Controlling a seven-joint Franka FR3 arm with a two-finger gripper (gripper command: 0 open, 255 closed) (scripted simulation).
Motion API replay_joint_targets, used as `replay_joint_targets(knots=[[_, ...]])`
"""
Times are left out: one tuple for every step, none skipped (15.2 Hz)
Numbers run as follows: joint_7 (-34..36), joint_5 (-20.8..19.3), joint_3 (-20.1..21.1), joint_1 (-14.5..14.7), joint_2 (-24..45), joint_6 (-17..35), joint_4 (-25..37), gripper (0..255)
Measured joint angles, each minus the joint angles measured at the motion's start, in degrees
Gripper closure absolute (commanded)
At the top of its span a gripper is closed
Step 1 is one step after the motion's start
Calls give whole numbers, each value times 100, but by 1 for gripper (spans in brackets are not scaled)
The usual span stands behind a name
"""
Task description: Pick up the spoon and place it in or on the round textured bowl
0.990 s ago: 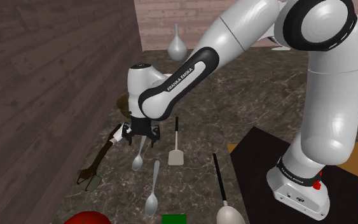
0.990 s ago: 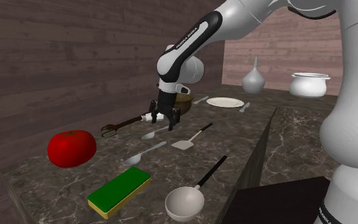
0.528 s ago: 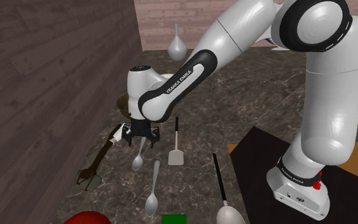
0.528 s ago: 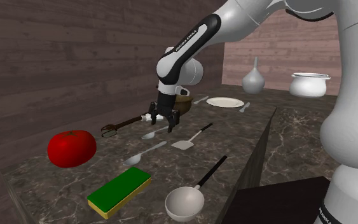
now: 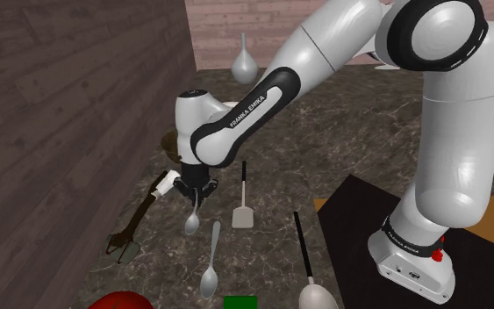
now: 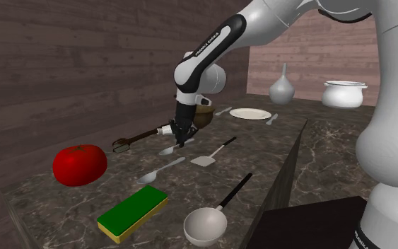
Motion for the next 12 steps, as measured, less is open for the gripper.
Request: replay_joint_targets(knots=[[2,-2,0,4,7,63,-6,255],[3,-3,0,6,16,112,-9,255],[1,0,2,6,20,136,-9,255],[-6,16,12,0,0,125,-8,255],[-15,38,26,-12,-35,86,4,255],[-19,59,39,-19,-72,32,28,255],[-19,78,53,-24,-110,-31,58,255],[-43,115,70,-50,-172,-89,59,255],[-52,142,85,-63,-220,-159,85,255],[-74,177,100,-86,-281,-232,102,255],[-90,206,112,-104,-331,-292,117,255],[-94,224,122,-111,-366,-354,148,255]])
